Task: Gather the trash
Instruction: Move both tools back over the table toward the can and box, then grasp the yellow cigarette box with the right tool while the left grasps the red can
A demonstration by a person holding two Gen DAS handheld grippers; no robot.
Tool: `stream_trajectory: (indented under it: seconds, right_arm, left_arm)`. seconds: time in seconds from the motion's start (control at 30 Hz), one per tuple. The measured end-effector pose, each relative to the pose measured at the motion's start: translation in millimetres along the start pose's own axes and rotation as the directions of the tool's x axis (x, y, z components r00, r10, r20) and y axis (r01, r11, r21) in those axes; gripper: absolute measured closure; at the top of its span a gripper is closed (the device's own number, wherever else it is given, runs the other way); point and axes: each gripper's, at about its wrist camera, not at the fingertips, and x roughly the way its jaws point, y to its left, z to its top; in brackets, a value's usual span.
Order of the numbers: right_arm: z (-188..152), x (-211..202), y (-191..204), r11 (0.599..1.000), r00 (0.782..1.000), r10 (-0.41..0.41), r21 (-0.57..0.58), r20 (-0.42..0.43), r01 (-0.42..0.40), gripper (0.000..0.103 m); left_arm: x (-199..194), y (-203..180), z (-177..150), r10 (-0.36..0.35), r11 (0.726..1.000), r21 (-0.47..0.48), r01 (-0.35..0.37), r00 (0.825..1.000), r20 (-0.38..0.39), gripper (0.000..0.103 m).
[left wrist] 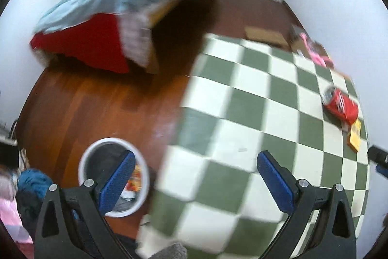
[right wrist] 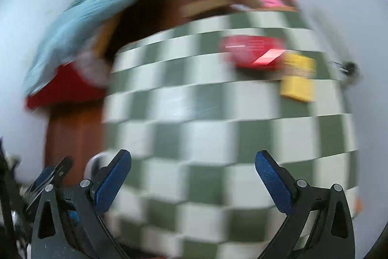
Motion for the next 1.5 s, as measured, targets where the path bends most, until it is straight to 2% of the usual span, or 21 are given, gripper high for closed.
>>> stream_trajectory:
  seconds: [0.13,0.17,0.23,0.3,0.47,0.57,0.63,0.73,0.9,1.03,1.07,1.13,1.17,1.2,1.23,1.27,1.3,1.33,1.37,1.4,1.5]
  right_arm:
    - [38.1,36.3,-89.3,0.985,0.991,-0.129,0.116,-0.027,0.131,0.001]
    - [46.2,45.8,-103.4,0.980,0.989,-0.146,0.132,-0.038,0.150,0.002]
    - [62.5,67.6,-128.7,0.973,0.985,-0.164,0.157,-0.056,0.170,0.010]
    - [75.0,87.1,-146.8,0.967,0.982,-0.173,0.174,-0.074,0.183,0.011]
    - [90.6,119.9,-150.2,0.970,0.978,-0.190,0.141,-0.081,0.200,0.016]
    - [94.0,123.3,-145.7,0.964,0.966,-0.250,0.074,-0.063,0.255,0.043]
    - [93.2,117.2,-154.8,0.967,0.970,-0.237,0.081,-0.057,0.241,0.045]
    - [95.9,104.2,-179.1,0.960,0.970,-0.237,0.140,-0.050,0.241,0.045]
    - [108.3,91.6,-215.7,0.943,0.968,-0.249,0.220,-0.037,0.251,0.045]
    - [112.7,89.0,-223.7,0.937,0.965,-0.260,0.230,-0.036,0.262,0.045]
    - [114.1,89.8,-224.1,0.936,0.963,-0.267,0.227,-0.035,0.268,0.045]
    - [119.0,92.1,-224.7,0.934,0.961,-0.273,0.227,-0.037,0.274,0.045]
    - [119.9,93.3,-225.1,0.934,0.961,-0.276,0.228,-0.039,0.277,0.045]
    - [119.8,94.3,-224.3,0.932,0.959,-0.279,0.228,-0.041,0.281,0.045]
    - [119.1,94.1,-222.5,0.932,0.960,-0.278,0.232,-0.043,0.280,0.045]
    - [119.4,95.5,-223.3,0.931,0.960,-0.276,0.235,-0.045,0.279,0.045]
    - [119.5,96.5,-223.4,0.932,0.961,-0.274,0.235,-0.047,0.277,0.045]
    - [119.5,97.6,-223.9,0.932,0.961,-0.273,0.234,-0.048,0.276,0.045]
    - [118.5,98.5,-223.8,0.933,0.961,-0.270,0.234,-0.049,0.274,0.045]
    - [117.7,99.7,-224.1,0.934,0.963,-0.266,0.234,-0.049,0.270,0.045]
    - [114.1,102.5,-225.2,0.937,0.965,-0.257,0.233,-0.051,0.262,0.045]
  left_arm:
    - [36.9,-68.5,2.1,0.010,0.996,0.088,-0.005,0.999,-0.049,0.000]
    - [45.5,-83.6,2.0,0.016,0.994,0.112,-0.010,0.998,-0.058,0.000]
    - [55.3,-101.5,1.8,0.028,0.990,0.142,-0.018,0.997,-0.066,0.000]
    - [63.4,-115.1,2.9,0.031,0.987,0.160,-0.018,0.996,-0.080,0.000]
    - [73.4,-136.9,9.6,0.028,0.987,0.163,-0.007,0.992,-0.123,0.000]
    - [76.9,-150.1,19.4,-0.034,0.993,0.104,0.053,0.984,-0.176,0.000]
    - [76.6,-163.8,26.9,-0.094,0.993,0.055,0.107,0.975,-0.202,0.000]
    - [80.0,-189.9,37.7,-0.184,0.982,-0.007,0.188,0.952,-0.245,0.000]
    - [92.4,-232.2,60.0,-0.341,0.938,-0.174,0.299,0.888,-0.308,0.001]
    - [112.2,-247.8,72.9,-0.421,0.891,-0.329,0.313,0.843,-0.336,0.001]
    - [121.1,-250.8,74.5,-0.445,0.871,-0.381,0.310,0.827,-0.344,0.001]
    - [133.5,-255.4,74.8,-0.458,0.851,-0.437,0.290,0.817,-0.351,0.002]
    - [137.0,-257.1,74.3,-0.464,0.839,-0.463,0.286,0.821,-0.333,0.002]
    - [137.4,-258.3,74.6,-0.459,0.839,-0.467,0.281,0.827,-0.326,0.001]
    - [138.4,-260.8,76.1,-0.444,0.843,-0.463,0.274,0.840,-0.311,0.002]
    - [137.8,-261.6,77.4,-0.430,0.849,-0.456,0.267,0.850,-0.304,0.007]
    - [135.7,-262.0,79.8,-0.413,0.857,-0.443,0.264,0.867,-0.280,0.021]
    - [132.9,-261.7,82.1,-0.400,0.863,-0.431,0.264,0.878,-0.263,0.030]
    - [130.2,-262.1,84.6,-0.381,0.875,-0.410,0.258,0.889,-0.253,0.045]
    - [127.6,-262.8,87.2,-0.368,0.887,-0.382,0.259,0.897,-0.246,0.052]
    - [120.3,-261.1,88.8,-0.357,0.907,-0.316,0.279,0.907,-0.224,0.053]
